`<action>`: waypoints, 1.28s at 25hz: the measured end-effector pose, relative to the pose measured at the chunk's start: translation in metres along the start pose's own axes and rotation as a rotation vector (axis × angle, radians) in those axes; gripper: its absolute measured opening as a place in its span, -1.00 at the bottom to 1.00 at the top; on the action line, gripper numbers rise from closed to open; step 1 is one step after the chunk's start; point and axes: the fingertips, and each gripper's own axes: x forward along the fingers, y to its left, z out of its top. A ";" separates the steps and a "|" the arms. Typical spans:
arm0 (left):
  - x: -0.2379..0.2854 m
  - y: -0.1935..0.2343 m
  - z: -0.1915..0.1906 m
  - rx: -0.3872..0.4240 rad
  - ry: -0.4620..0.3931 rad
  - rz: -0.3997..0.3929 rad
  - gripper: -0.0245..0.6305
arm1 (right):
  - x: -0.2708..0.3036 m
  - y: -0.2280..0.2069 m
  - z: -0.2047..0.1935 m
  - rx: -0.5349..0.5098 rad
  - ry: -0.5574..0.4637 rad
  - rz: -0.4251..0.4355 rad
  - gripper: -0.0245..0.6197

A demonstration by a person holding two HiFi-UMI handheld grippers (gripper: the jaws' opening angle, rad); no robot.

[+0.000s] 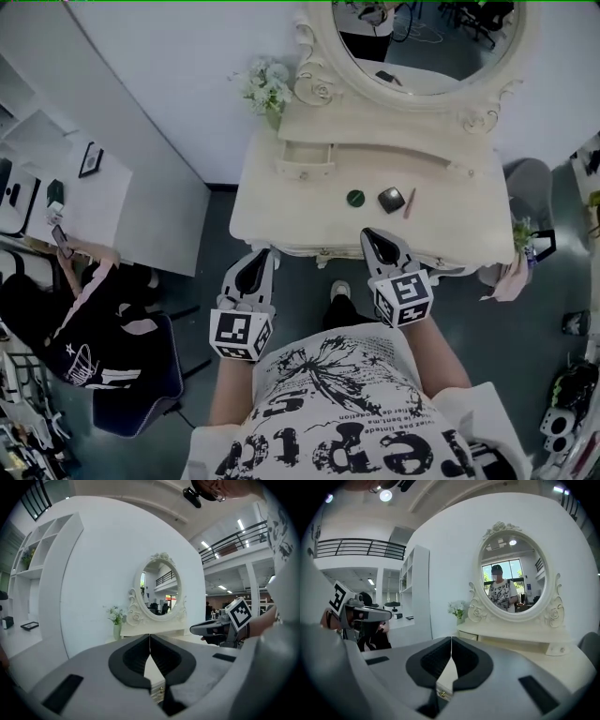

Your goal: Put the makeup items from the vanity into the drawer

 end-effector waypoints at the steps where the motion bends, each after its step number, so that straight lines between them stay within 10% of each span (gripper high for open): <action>1: 0.015 0.004 0.004 -0.002 0.001 0.009 -0.86 | 0.011 -0.013 0.005 0.005 -0.001 0.006 -0.87; 10: 0.123 0.029 0.021 -0.046 -0.003 0.051 -0.86 | 0.095 -0.095 -0.002 0.037 0.138 0.062 -0.87; 28: 0.222 0.080 -0.020 -0.064 0.187 -0.122 -0.86 | 0.161 -0.130 -0.110 0.185 0.519 -0.070 -0.85; 32: 0.224 0.081 -0.039 -0.088 0.239 -0.149 -0.86 | 0.164 -0.126 -0.133 0.264 0.573 -0.080 -0.54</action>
